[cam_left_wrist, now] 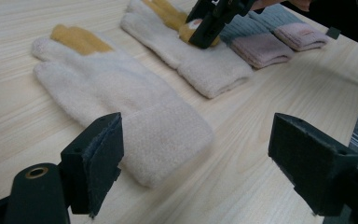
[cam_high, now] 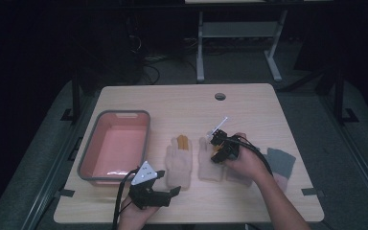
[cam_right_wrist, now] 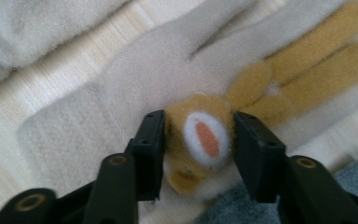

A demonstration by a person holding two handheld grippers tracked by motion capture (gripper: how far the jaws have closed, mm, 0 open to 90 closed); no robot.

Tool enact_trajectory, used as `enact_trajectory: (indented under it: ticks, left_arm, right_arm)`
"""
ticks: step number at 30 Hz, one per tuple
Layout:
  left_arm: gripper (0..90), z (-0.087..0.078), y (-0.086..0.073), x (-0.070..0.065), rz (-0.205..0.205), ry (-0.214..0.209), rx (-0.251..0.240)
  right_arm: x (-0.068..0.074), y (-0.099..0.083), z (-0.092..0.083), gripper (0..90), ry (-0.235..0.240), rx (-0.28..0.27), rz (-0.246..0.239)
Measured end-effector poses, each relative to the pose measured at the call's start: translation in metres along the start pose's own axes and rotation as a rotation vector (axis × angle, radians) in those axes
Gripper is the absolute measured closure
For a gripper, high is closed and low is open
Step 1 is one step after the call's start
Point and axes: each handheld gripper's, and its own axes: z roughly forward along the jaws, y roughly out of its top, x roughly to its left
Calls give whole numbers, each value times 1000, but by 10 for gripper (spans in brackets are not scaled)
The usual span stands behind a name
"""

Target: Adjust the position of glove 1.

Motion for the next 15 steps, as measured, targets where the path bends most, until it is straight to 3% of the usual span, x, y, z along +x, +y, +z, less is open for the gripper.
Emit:
enact_trajectory:
  ticks: [10,15]
  left_arm:
    - [181,0,0,2,-6,1,3]
    - [180,0,0,1,1,3,3]
  right_arm:
    - [1,-1,-8,631,10,-7,-8]
    - [5,1,-20,639,15,-25,-29]
